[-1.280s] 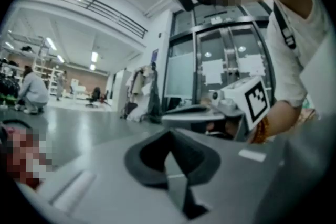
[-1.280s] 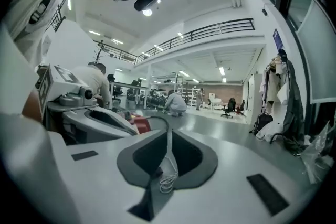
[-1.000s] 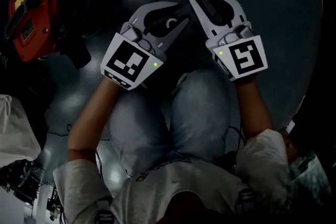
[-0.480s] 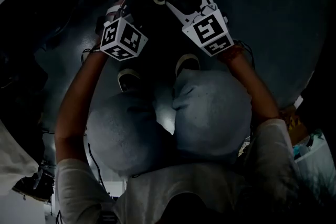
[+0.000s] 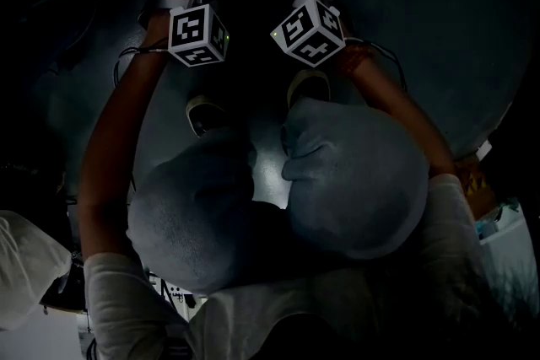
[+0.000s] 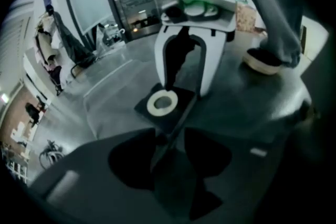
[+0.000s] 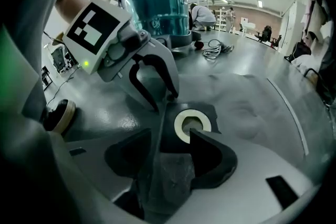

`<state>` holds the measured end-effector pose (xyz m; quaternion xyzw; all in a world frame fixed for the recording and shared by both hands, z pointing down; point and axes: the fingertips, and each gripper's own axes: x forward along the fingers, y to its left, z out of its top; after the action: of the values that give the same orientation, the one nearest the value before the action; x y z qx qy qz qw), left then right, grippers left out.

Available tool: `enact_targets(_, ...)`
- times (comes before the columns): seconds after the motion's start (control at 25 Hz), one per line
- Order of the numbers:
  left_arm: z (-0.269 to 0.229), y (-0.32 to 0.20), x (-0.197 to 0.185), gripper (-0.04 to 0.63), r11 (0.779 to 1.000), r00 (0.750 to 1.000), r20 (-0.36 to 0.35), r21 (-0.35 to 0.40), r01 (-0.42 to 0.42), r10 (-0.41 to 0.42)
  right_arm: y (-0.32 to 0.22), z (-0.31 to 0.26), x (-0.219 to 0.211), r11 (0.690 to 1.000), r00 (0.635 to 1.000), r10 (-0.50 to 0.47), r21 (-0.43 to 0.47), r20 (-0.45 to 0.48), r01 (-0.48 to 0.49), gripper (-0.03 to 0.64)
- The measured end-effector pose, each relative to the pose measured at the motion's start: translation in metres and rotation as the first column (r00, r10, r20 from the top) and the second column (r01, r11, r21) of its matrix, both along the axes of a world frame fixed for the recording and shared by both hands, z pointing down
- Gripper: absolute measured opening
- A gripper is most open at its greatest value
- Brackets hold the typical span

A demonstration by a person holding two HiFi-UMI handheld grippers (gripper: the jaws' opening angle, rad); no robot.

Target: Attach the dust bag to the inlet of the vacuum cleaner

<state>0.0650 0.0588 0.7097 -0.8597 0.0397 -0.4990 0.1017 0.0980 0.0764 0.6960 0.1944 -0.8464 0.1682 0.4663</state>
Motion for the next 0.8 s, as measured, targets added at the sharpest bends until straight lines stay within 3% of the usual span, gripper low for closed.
enact_targets(0.24,0.001,0.000,0.004,0.177,0.991,0.992,0.045,0.054,-0.120,0.117,0.001,0.012,0.001,0.999,0.999,-0.001,0.042,-0.053,0.004,0.213)
enact_targets(0.28,0.002,0.002,0.003,0.153,0.988,0.988,0.060,0.066,-0.143,0.139,0.001,0.013,0.001,0.999,0.998,-0.004,0.051,-0.061,0.007,0.213)
enact_targets(0.32,0.003,0.002,0.004,0.078,0.983,0.984,0.077,0.085,-0.165,0.159,0.001,0.014,0.002,0.998,0.998,-0.007,0.061,-0.068,0.011,0.213)
enact_targets(0.4,0.003,0.002,0.006,0.060,0.974,0.978,0.100,0.114,-0.196,0.185,0.001,0.014,0.004,0.997,0.997,-0.008,0.081,-0.078,0.014,0.213)
enact_targets(0.6,-0.015,0.002,0.016,0.027,0.970,0.975,0.110,0.127,-0.207,0.194,-0.001,0.002,0.015,0.987,0.994,-0.013,0.156,-0.113,0.030,0.213)
enact_targets(0.8,-0.036,-0.002,0.017,0.015,0.979,0.981,0.080,0.093,-0.181,0.174,-0.005,-0.004,0.013,0.961,0.982,-0.040,0.261,-0.183,0.088,0.213)
